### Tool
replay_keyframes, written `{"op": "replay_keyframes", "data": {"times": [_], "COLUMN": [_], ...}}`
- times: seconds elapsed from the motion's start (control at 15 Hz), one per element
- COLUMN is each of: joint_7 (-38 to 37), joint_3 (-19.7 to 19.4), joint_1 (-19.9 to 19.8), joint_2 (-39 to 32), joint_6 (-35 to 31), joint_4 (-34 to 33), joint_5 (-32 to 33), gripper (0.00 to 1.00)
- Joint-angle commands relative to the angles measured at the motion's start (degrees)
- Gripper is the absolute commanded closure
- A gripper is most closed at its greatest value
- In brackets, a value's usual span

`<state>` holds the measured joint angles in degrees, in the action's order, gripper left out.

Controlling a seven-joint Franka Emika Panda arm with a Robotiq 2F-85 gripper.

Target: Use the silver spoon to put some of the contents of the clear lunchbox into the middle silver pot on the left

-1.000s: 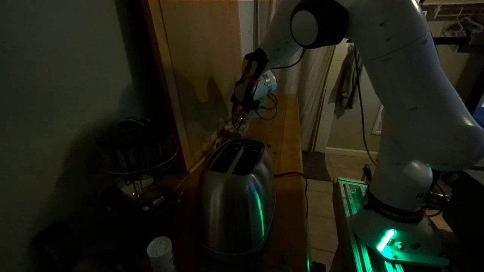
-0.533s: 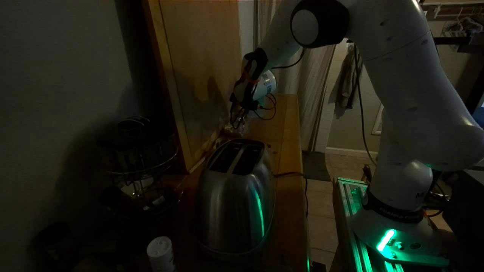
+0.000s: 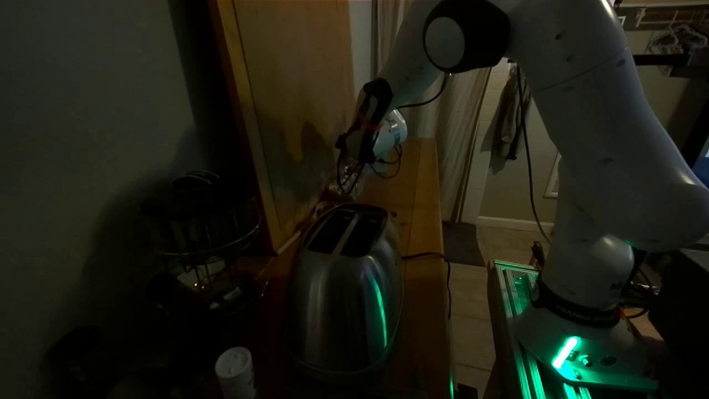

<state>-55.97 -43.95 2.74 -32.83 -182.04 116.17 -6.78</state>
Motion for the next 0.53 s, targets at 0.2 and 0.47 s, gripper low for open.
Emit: {"op": "replay_keyframes", "data": {"times": [0.2, 0.47], "joint_7": [-0.2, -0.4], "joint_3": [-5.4, -9.6], "joint_1": [6.1, 10.5], "joint_2": [-1.7, -3.7], "joint_6": [-13.5, -15.7], "joint_4": [7.1, 9.6], "joint_5": [-1.3, -2.7], "gripper": [0.98, 0.98]}}
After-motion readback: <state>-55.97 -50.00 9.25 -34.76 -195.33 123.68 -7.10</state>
